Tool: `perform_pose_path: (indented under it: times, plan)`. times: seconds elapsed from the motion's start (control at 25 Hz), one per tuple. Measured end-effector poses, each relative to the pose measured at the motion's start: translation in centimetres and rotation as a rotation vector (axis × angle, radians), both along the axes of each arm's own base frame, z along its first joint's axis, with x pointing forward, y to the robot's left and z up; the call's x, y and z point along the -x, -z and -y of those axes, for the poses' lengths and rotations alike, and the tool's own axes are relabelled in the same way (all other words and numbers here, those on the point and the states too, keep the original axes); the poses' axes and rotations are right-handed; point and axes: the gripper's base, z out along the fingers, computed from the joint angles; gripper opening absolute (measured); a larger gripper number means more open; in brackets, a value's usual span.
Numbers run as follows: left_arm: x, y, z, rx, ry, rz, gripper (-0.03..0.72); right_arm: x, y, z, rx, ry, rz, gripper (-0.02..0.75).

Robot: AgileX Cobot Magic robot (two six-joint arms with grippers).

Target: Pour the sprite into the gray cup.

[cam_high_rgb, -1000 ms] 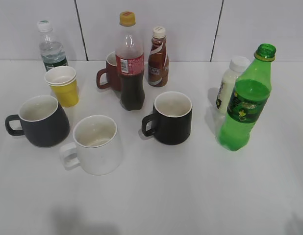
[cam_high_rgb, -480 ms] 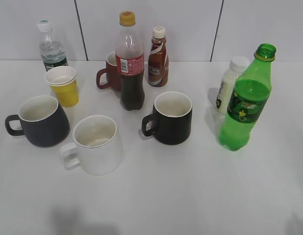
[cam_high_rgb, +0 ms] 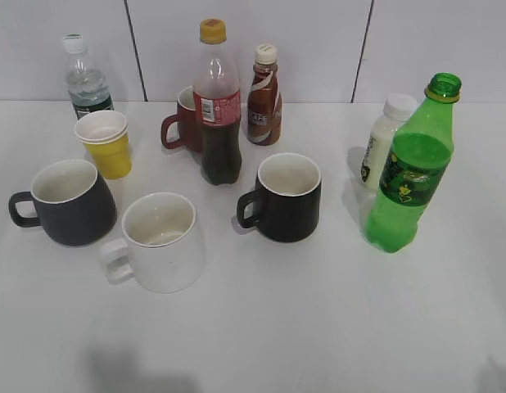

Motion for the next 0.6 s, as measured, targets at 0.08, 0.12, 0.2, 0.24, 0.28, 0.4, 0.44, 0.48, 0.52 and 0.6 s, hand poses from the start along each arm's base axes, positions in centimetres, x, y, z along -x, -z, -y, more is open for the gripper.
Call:
perform_pose_path:
  times: [0.08, 0.12, 0.2, 0.24, 0.28, 0.4, 0.44, 0.48, 0.52, 0.6]
  plan:
    - [-2.6, -1.6, -0.2, -0.041, -0.021, 0.211, 0.227, 0.0, 0.0, 0.0, 0.000, 0.000, 0.000, 0.574]
    - [-4.3, -1.6, -0.2, -0.069, -0.023, 0.268, 0.227, 0.0, 0.0, 0.0, 0.000, -0.001, 0.000, 0.574]
    - [-7.7, -0.4, -0.1, -0.092, -0.010, 0.304, 0.231, 0.0, 0.0, 0.0, 0.000, -0.001, 0.000, 0.574]
    - [-9.5, 0.7, -0.1, -0.086, -0.001, 0.298, 0.234, 0.0, 0.0, 0.0, 0.000, -0.001, 0.000, 0.574]
    - [-11.2, 2.0, 0.0, -0.075, 0.005, 0.284, 0.236, 0.0, 0.0, 0.0, 0.000, -0.001, 0.000, 0.574]
    - [-15.1, 6.1, 0.0, -0.044, 0.007, 0.196, 0.241, 0.0, 0.0, 0.0, 0.000, -0.001, 0.000, 0.574]
    - [-16.4, 7.9, 0.0, -0.040, 0.008, 0.133, 0.245, 0.0, 0.0, 0.0, 0.000, -0.001, 0.000, 0.574]
    - [-17.2, 9.4, 0.0, -0.036, 0.009, 0.101, 0.251, 0.0, 0.0, 0.0, 0.000, -0.001, 0.000, 0.574]
    - [-17.8, 10.4, 0.0, -0.035, 0.010, 0.099, 0.258, 0.0, 0.0, 0.0, 0.000, -0.001, 0.000, 0.574]
    - [-18.9, 12.8, 0.2, -0.039, 0.027, 0.057, 0.273, 0.0, 0.0, 0.0, -0.002, -0.002, 0.000, 0.574]
